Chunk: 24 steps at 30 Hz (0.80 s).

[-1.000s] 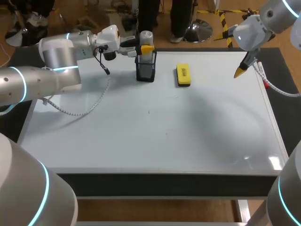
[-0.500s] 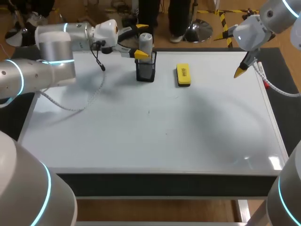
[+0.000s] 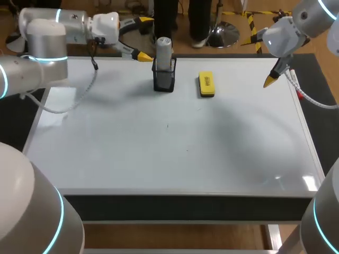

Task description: Pick up the inspection probe, press it on each red-marked spot on the whiteboard one by one, put down the probe, pick up the eraser, and wipe off all the red marks.

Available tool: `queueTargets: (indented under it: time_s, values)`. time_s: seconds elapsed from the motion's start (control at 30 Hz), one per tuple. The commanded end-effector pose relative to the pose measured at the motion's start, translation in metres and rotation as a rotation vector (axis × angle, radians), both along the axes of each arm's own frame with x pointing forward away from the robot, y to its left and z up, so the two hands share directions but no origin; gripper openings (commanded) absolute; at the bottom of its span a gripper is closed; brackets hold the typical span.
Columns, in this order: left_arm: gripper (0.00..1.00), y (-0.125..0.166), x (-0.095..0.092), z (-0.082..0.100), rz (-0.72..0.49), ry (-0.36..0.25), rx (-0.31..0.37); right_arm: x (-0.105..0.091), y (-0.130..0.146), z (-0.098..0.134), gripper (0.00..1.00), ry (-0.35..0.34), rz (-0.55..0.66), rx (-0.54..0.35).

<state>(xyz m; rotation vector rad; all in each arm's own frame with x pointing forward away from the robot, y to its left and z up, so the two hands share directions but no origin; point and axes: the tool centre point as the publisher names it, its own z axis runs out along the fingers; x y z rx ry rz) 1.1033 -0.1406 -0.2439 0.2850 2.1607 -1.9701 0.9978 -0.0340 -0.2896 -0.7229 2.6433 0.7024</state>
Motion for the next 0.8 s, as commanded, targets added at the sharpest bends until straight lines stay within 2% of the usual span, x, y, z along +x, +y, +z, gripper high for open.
queueTargets:
  time_s: [0.03,0.17,0.47,0.8]
  values:
    - [1.0,0.017,-0.013,0.009,0.081,-0.039,0.138,0.0,0.0,0.001,1.0,0.001,0.001,-0.005]
    - [1.0,0.031,-0.013,0.008,0.108,-0.083,0.194,0.0,0.0,0.001,1.0,0.001,0.001,-0.005]
    - [1.0,0.058,-0.018,0.01,0.142,-0.123,0.276,0.0,0.0,0.001,1.0,0.001,0.001,-0.005]
    - [1.0,0.058,-0.018,0.01,0.142,-0.123,0.276,0.0,0.0,0.001,1.0,0.001,0.001,-0.005]
